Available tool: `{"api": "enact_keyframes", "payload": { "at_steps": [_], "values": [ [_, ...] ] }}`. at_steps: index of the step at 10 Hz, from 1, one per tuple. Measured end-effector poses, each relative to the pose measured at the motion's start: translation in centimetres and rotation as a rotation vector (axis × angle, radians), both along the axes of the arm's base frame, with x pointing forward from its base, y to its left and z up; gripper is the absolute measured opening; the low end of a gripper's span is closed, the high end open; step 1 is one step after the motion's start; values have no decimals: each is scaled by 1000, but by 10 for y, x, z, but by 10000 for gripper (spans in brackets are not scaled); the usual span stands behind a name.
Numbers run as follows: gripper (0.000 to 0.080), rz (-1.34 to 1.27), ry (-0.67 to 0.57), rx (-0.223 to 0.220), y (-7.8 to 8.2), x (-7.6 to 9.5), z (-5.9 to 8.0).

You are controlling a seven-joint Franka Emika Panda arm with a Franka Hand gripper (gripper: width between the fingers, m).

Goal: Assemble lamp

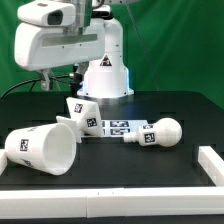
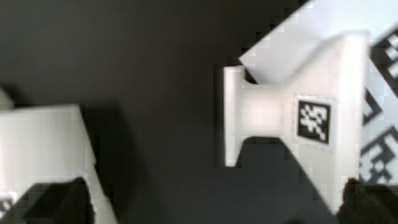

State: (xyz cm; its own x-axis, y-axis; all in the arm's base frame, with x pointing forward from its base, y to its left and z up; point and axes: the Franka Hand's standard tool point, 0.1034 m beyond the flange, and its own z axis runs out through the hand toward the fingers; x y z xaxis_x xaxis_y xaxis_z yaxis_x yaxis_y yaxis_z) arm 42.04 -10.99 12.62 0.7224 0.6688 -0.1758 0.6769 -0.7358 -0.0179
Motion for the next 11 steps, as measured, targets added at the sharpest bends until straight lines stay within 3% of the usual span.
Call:
{"api": "enact_keyframes", "payload": {
  "at_steps": [4,6,7,10,11],
  "values": [
    [699,-236,-34,-31,0,2,0],
    [699,-536,-11,-27,-5,13,-2],
    [699,-659,2,-14,-5,24,-5],
    [699,-1092,147,123,9,32,-15],
    [699,-1126,142,118,9,34,-15]
  ]
}}
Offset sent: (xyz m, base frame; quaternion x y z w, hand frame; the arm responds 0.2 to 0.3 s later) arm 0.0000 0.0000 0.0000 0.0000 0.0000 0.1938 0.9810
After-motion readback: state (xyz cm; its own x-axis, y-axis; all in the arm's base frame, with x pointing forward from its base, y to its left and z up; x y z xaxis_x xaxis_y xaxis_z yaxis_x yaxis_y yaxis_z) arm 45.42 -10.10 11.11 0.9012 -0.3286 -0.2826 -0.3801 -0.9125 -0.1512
